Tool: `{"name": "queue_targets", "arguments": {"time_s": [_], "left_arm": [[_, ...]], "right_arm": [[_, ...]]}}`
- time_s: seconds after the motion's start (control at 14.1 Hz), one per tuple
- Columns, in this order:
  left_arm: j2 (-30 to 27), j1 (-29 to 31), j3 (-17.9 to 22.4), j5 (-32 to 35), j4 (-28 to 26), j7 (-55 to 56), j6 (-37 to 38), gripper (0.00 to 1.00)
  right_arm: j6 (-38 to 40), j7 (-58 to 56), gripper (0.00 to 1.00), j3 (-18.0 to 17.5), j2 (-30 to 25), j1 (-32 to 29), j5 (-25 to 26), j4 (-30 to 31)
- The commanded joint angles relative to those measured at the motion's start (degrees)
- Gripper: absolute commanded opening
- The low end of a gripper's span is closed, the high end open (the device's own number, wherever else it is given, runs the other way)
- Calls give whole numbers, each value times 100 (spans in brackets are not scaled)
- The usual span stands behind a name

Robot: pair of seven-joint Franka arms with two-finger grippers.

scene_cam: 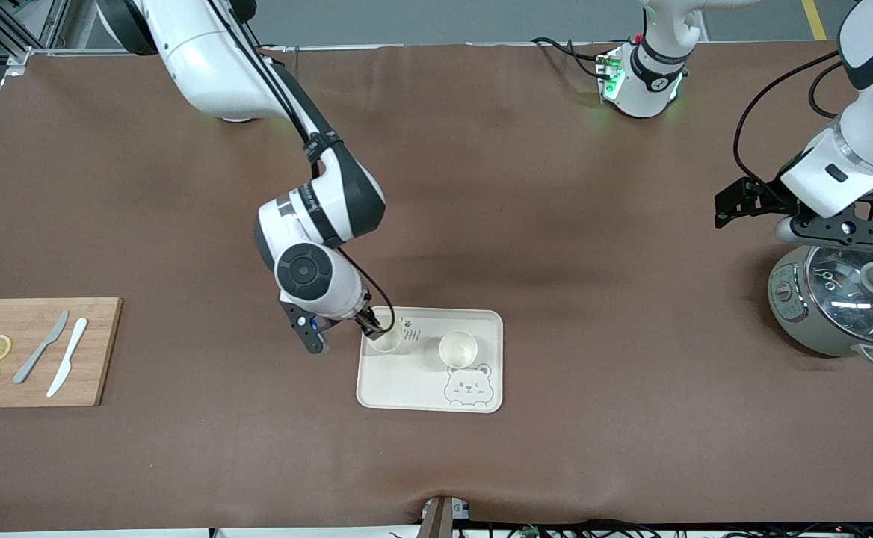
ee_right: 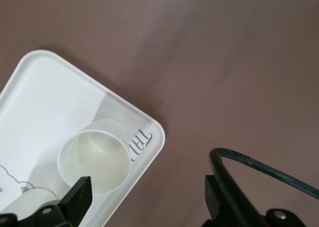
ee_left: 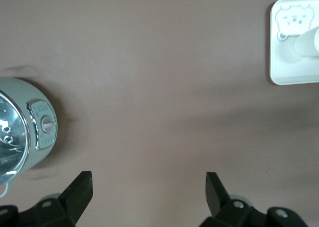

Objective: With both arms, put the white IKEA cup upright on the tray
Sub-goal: 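Open the right gripper and draw it back from the tray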

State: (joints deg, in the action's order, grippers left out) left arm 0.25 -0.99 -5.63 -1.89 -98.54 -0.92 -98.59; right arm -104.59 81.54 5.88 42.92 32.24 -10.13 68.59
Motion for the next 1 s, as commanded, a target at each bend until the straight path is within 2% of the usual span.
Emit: {"name": "queue_targets", "arguments": {"time_s": [0.0, 0.28, 0.64, 0.92], "left_arm": [[-139, -42, 62, -57, -113, -22, 95, 100], [-104, 2, 27, 329, -121, -145, 156, 100], [-34, 29, 36, 321, -86, -93, 121, 100], [63, 29, 36, 303, -51, -22, 33, 100]], "right_arm": [[281, -305, 100, -96, -502, -410, -68, 39], [1184, -1199, 100, -105, -995, -893, -42, 49], [1590, -2606, 100, -96, -1400, -1446, -24, 49], [2152, -5081, 100, -113, -1726, -2097, -24, 49]]}}
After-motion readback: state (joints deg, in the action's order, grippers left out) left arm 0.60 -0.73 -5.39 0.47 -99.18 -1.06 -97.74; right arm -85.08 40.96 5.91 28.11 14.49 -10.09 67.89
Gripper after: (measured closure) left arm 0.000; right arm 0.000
